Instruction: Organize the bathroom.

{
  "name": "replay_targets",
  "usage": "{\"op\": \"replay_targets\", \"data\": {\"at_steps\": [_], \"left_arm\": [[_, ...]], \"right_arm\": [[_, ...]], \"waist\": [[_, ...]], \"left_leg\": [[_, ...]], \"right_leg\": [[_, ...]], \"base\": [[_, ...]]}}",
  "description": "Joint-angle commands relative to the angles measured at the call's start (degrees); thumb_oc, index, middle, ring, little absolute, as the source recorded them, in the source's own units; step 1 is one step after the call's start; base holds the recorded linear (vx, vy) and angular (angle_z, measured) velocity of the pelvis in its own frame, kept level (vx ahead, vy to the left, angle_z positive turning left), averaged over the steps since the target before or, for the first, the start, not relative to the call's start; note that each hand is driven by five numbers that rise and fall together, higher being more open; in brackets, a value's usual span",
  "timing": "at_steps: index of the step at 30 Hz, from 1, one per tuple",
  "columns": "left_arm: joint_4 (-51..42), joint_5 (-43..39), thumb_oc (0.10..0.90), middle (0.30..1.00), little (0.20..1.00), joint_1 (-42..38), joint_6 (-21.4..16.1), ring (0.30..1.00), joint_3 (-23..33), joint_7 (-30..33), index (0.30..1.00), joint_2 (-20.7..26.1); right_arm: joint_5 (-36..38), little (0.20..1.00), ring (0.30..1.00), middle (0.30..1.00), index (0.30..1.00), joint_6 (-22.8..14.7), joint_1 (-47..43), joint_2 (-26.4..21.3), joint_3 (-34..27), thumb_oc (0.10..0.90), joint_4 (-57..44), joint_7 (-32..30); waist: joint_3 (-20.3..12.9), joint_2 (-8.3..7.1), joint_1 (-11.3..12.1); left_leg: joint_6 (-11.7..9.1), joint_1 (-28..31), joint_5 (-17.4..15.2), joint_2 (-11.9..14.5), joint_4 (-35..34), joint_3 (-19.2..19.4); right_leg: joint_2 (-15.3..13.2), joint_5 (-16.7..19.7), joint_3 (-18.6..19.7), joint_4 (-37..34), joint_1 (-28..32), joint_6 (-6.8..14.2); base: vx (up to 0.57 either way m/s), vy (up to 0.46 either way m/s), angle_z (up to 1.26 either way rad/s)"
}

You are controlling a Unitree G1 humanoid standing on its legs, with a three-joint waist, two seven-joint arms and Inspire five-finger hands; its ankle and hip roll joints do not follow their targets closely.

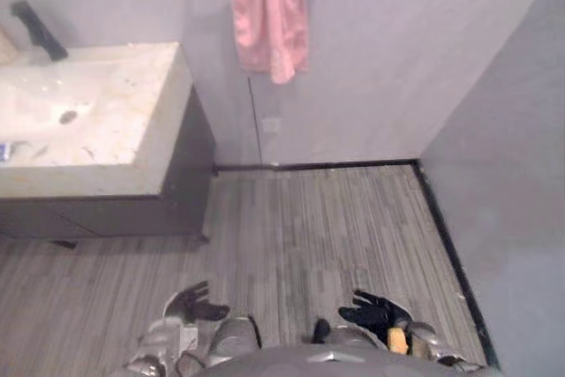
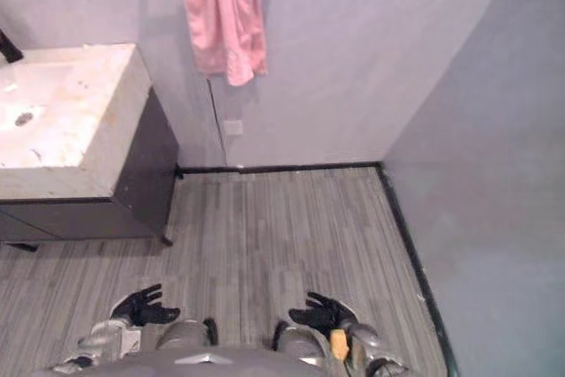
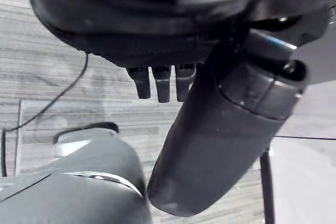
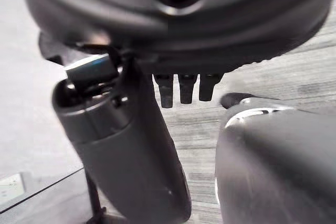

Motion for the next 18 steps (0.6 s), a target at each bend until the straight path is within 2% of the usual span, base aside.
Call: {"op": "replay_targets", "data": {"at_steps": [1,2,4,5,6,8,9,10,12,15,16,17,18], "left_arm": [[-0.8,0.6,0.8,0.9,0.9,1.9,-1.9,0.9,-0.9,-0.7,0.9,-1.4],[-0.7,0.6,0.8,0.9,0.9,2.3,-1.9,0.9,-0.9,-0.6,0.9,-1.6],[-0.3,0.2,0.8,0.9,0.9,3.9,-1.9,0.9,-0.8,0.0,0.9,-2.4],[0.6,0.7,0.8,0.9,0.9,4.8,-1.6,0.9,-1.1,0.7,0.9,-3.0],[0.9,1.4,0.8,0.9,0.9,5.2,-1.7,0.9,-1.0,0.8,0.9,-3.2],[1.6,3.0,0.8,0.9,0.9,5.9,-1.1,0.9,-0.8,1.0,0.9,-3.4],[1.6,3.2,0.8,0.9,0.9,6.0,-1.0,0.9,-0.8,1.0,0.9,-3.4],[1.6,4.1,0.8,0.9,0.9,6.4,-0.2,0.9,-0.1,1.2,0.9,-3.4],[2.1,4.8,0.8,0.9,0.9,7.1,0.2,0.9,0.0,1.6,0.9,-3.2],[2.8,3.6,0.8,0.9,0.9,8.1,0.3,0.9,0.6,1.9,0.9,-2.7],[2.8,2.6,0.8,0.9,0.9,7.8,0.5,0.9,0.8,1.3,0.9,-2.1],[2.7,2.1,0.8,0.9,0.9,7.4,0.6,0.9,0.7,1.1,0.9,-1.9],[2.7,2.1,0.8,0.9,0.9,7.4,0.6,0.9,0.7,1.1,0.9,-1.9]], "right_arm": [[-2.3,0.9,0.9,0.9,0.9,0.7,2.3,-2.4,1.4,0.8,0.2,1.1],[-2.5,0.9,0.9,0.9,0.9,0.8,2.4,-2.3,1.4,0.8,0.4,1.1],[-3.4,0.9,0.9,0.9,0.9,0.7,2.6,-2.2,1.4,0.8,1.3,1.3],[-3.2,0.9,0.9,0.9,0.9,0.0,3.1,-2.2,0.8,0.8,2.6,1.6],[-3.3,0.9,0.9,0.9,0.9,-0.4,3.7,-2.1,0.3,0.8,2.9,1.8],[-3.5,0.9,0.9,0.9,0.9,-1.4,5.1,-2.0,-0.4,0.8,3.4,1.8],[-3.5,0.9,0.9,0.9,0.9,-1.4,5.2,-1.9,-0.5,0.8,3.5,1.8],[-3.8,0.9,0.9,0.9,0.9,-1.6,5.4,-1.6,-0.6,0.8,3.8,1.6],[-3.4,0.9,0.9,0.9,0.9,-1.6,5.3,-1.4,-0.7,0.8,4.4,1.3],[-3.7,0.9,0.9,0.9,0.9,-2.2,5.4,-0.6,-1.3,0.8,4.8,1.7],[-6.0,0.9,0.9,0.9,0.9,-2.5,5.3,0.0,-1.2,0.8,4.7,1.4],[-6.2,0.9,0.9,0.9,0.9,-2.7,5.2,0.2,-1.1,0.8,4.8,1.2],[-6.2,0.9,0.9,0.9,0.9,-2.7,5.2,0.2,-1.1,0.8,4.8,1.2]], "waist": [[-0.4,1.1,0.4],[-0.5,1.27,0.5],[-0.6,2.63,1.4],[-0.6,3.62,1.9],[-0.6,3.75,1.9],[-0.8,3.8,1.8],[-0.8,3.79,1.8],[-1.2,3.5,2.0],[-1.9,3.46,2.3],[-3.2,3.05,3.0],[-3.7,3.01,3.0],[-3.7,3.0,2.9],[-3.7,3.0,2.9]], "left_leg": [[6.1,0.6,2.6,-2.1,-6.6,1.6],[6.1,0.7,2.8,-2.5,-8.6,1.5],[6.0,1.8,4.3,-3.9,-21.9,1.0],[5.0,2.2,7.0,-3.1,-31.4,2.2],[4.7,2.2,7.8,-2.6,-33.2,3.0],[3.8,1.7,8.7,-1.7,-34.6,5.7],[3.7,1.6,8.8,-1.6,-34.5,5.8],[4.2,2.4,6.5,-1.6,-36.2,6.6],[4.9,3.1,5.5,-2.4,-36.0,6.1],[7.2,5.1,2.7,-3.9,-36.4,3.8],[9.0,6.3,1.6,-5.2,-36.8,2.2],[9.7,6.6,1.3,-5.6,-36.8,1.5],[9.7,6.6,1.3,-5.6,-36.8,1.5]], "right_leg": [[3.2,6.2,1.6,-12.9,8.7,2.6],[3.3,6.1,1.8,-12.9,8.7,2.7],[4.4,5.7,2.4,-13.6,9.5,3.3],[5.4,4.9,2.3,-14.2,11.0,3.5],[5.5,4.3,2.0,-14.2,11.8,3.5],[5.4,2.9,0.6,-14.1,13.8,3.7],[5.4,2.8,0.5,-14.1,14.0,3.7],[4.8,2.5,0.7,-14.1,14.6,4.1],[4.1,1.8,0.5,-14.1,15.4,4.6],[2.3,-0.1,0.5,-12.0,15.9,6.0],[0.9,0.5,0.3,-7.0,13.4,7.1],[0.3,1.5,0.3,-3.9,11.7,7.6],[0.3,1.5,0.3,-3.9,11.7,7.6]], "base": [[0.19,0.072,-0.28],[0.2,0.094,-0.19],[0.34,0.15,-0.18],[0.41,0.151,-0.23],[0.41,0.137,-0.04],[0.25,0.082,0.04],[0.24,0.105,0.04],[0.31,0.167,0.09],[0.29,0.164,-0.02],[0.3,0.209,-0.1],[0.31,0.308,-0.31],[0.2,0.223,-0.3],[0.12,0.159,-0.19]]}}
